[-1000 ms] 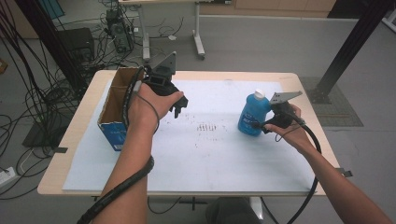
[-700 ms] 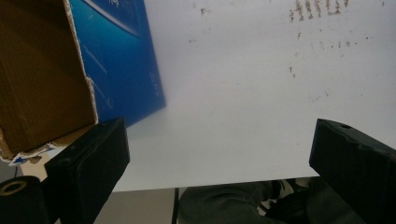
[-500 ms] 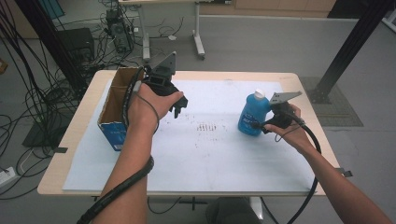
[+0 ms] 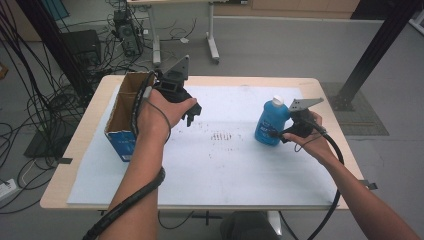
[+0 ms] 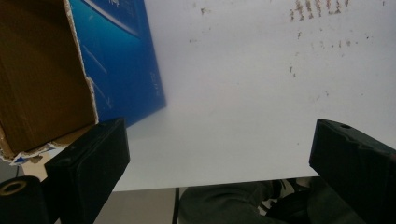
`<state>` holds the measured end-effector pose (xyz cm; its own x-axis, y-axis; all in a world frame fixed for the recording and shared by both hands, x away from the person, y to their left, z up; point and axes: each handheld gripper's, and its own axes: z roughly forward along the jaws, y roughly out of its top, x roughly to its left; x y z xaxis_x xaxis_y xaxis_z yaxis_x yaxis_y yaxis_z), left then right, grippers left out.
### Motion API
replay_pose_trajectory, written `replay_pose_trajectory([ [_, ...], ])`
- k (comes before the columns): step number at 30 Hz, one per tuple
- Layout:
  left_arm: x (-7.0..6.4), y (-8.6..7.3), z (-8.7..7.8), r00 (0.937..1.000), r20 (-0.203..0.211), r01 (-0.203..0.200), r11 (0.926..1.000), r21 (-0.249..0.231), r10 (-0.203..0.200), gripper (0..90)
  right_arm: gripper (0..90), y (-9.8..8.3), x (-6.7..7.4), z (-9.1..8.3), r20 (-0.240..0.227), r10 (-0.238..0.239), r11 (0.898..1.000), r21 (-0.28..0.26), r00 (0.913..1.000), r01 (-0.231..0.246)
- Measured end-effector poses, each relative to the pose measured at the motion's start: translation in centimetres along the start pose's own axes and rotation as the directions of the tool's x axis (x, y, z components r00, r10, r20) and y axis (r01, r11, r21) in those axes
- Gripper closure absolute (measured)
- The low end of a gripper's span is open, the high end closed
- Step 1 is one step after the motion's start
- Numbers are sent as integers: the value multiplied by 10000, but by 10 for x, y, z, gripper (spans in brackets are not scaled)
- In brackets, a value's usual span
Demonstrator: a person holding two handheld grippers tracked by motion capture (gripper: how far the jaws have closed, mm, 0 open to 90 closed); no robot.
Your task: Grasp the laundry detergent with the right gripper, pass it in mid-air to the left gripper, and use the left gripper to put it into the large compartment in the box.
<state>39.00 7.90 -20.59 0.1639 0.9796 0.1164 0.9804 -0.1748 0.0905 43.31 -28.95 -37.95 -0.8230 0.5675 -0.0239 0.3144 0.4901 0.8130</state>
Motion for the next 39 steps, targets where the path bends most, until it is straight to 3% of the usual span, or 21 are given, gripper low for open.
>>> replay_pose_trajectory([
  [39, 0, 0, 0, 10000, -57, -38, 10000, 15, 38, 54, 22, 0, 0, 2, -1, -32, 10000, 7, 10000, 32],
])
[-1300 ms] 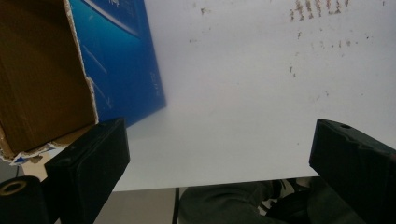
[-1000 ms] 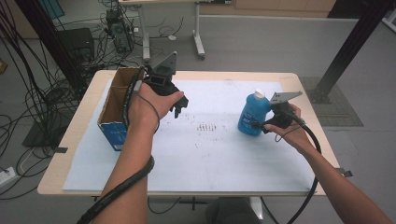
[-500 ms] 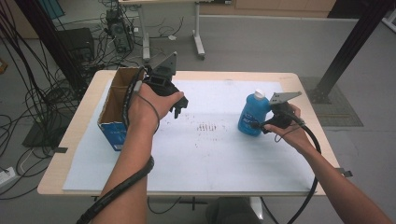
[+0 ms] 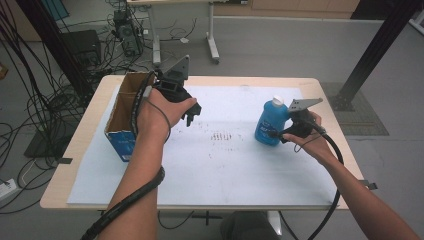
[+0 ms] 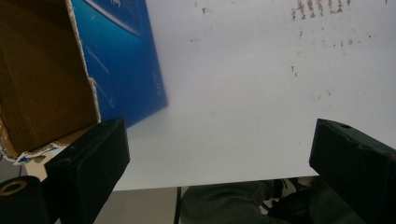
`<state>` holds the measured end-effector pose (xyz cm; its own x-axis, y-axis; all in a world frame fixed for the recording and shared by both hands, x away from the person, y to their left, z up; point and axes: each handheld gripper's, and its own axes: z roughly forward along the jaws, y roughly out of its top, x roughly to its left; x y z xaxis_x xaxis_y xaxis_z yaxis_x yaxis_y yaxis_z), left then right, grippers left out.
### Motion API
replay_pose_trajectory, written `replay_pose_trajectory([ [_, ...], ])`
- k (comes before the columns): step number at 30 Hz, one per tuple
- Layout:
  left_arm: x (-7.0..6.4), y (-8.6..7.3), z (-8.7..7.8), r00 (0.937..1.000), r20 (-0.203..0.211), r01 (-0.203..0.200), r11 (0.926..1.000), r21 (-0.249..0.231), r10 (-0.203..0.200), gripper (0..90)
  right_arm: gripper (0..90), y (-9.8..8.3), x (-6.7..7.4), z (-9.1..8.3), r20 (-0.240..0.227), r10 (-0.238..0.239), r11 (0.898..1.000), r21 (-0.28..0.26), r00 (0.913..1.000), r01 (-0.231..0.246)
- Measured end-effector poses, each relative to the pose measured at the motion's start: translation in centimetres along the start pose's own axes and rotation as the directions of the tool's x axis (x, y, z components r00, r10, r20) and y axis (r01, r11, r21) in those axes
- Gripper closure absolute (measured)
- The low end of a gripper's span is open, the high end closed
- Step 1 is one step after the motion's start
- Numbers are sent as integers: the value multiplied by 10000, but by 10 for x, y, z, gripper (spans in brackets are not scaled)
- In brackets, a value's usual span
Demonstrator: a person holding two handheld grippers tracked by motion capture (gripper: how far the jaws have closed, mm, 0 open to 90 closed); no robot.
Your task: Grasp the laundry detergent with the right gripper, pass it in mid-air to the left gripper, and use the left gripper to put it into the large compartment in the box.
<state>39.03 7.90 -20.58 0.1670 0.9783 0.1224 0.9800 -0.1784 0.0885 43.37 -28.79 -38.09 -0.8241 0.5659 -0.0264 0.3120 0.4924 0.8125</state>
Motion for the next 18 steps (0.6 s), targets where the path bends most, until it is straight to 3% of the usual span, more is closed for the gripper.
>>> replay_pose_trajectory([
  [18, 1, -1, 3, 10000, -6, 22, 10000, 42, -22, 54, 74, -1, 0, 1, 16, 84, 10000, 35, 10000, -84],
])
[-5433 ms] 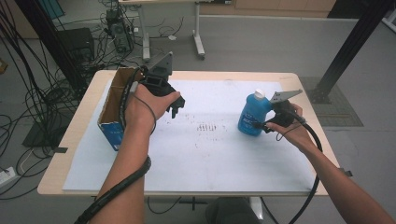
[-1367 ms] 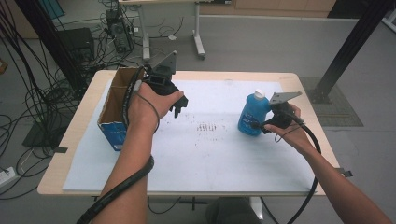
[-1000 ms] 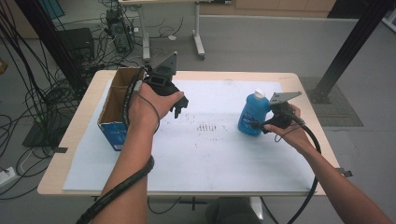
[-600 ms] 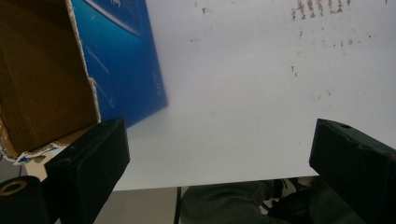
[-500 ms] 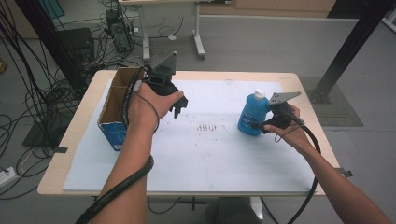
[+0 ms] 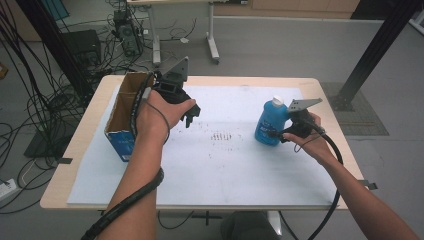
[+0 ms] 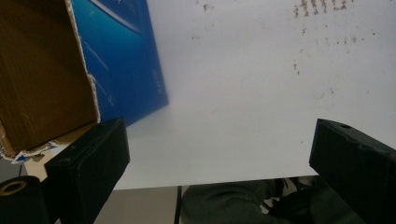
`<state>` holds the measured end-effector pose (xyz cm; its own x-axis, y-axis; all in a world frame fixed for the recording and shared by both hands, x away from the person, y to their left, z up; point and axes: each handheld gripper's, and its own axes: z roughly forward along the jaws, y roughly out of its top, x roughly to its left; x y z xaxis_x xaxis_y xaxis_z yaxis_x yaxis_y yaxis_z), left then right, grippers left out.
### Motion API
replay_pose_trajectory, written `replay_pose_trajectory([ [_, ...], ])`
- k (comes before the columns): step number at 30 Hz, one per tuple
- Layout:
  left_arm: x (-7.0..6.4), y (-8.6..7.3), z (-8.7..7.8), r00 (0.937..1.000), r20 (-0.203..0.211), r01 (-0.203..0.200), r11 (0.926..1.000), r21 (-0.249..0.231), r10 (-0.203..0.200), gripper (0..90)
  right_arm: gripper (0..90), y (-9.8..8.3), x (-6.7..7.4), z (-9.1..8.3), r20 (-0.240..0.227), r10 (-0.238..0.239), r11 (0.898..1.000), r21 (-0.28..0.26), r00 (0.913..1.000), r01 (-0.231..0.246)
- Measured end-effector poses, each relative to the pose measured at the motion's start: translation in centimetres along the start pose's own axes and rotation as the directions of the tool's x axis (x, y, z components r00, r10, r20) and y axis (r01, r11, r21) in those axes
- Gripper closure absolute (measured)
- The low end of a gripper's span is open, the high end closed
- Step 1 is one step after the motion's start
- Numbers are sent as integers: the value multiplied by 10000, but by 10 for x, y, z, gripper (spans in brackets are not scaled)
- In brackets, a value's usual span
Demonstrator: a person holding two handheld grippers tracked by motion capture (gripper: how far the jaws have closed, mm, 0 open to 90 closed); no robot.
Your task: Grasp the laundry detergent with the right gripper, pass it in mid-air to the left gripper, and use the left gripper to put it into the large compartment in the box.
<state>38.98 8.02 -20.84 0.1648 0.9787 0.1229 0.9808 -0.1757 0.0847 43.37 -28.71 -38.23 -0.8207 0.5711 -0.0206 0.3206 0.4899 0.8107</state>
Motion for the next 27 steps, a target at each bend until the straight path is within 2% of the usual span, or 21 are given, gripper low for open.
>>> replay_pose_trajectory([
  [8, -1, 0, 2, 10000, -3, -44, 10000, 48, 44, 54, 133, -1, 0, 1, -65, -59, 10000, -67, 10000, 59],
  [17, -1, -1, 2, 10000, -13, -18, 10000, 60, 18, 54, 240, -2, 2, 4, -122, -143, 9998, -156, 9998, 141],
  [27, 0, -2, 5, 10000, 33, -22, 9999, 108, 21, 54, 328, -2, 0, 6, -20, -227, 9997, -46, 9997, 227],
])
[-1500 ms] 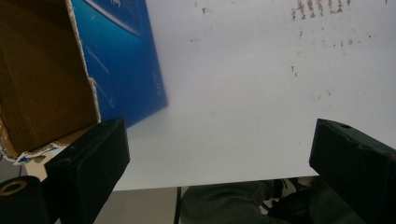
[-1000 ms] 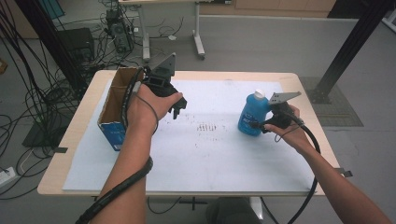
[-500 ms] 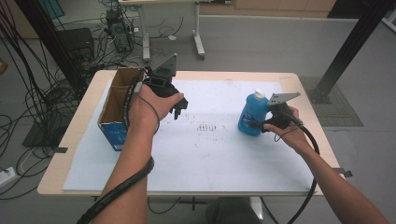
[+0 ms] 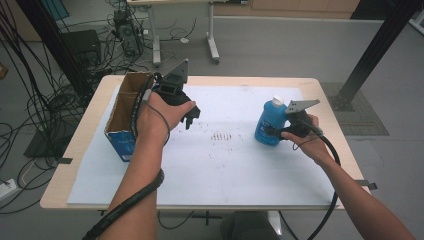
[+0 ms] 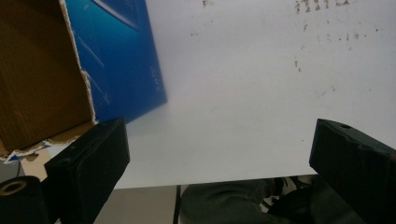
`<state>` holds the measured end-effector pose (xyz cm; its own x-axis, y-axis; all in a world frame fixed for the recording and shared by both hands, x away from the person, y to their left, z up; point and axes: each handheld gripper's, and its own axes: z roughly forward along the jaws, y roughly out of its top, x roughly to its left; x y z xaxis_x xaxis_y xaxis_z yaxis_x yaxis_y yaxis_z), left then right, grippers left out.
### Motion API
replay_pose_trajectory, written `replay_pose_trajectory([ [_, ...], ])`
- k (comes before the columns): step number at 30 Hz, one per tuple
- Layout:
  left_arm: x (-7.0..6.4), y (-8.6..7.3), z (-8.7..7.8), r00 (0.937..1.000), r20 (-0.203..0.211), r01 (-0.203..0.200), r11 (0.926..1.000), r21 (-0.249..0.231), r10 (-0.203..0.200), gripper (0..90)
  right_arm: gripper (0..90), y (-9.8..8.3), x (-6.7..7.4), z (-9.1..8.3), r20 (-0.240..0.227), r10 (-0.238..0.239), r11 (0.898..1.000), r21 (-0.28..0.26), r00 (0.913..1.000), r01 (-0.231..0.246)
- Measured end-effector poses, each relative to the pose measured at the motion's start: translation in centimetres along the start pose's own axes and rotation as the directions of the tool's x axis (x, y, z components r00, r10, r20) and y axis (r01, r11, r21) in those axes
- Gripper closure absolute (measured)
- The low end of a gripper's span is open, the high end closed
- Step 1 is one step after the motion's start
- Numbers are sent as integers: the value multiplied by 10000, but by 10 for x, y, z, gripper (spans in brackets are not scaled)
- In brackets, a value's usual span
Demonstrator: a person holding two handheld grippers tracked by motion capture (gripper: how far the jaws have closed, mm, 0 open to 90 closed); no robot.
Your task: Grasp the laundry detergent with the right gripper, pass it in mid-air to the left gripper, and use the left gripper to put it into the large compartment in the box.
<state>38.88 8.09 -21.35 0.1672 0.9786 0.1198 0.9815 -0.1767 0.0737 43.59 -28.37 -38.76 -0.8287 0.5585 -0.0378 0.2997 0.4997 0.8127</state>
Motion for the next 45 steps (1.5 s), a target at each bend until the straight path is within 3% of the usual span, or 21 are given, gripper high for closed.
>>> replay_pose_trajectory([
  [7, 0, 0, -1, 10000, 25, -8, 10000, -47, 8, 54, 370, 1, -1, 0, 61, -69, 10000, -21, 10000, 69],
  [45, 3, -3, -2, 10000, -29, 14, 10000, 2, -14, 54, 404, 0, -5, 1, -297, 62, 10000, 29, 9995, -61],
])
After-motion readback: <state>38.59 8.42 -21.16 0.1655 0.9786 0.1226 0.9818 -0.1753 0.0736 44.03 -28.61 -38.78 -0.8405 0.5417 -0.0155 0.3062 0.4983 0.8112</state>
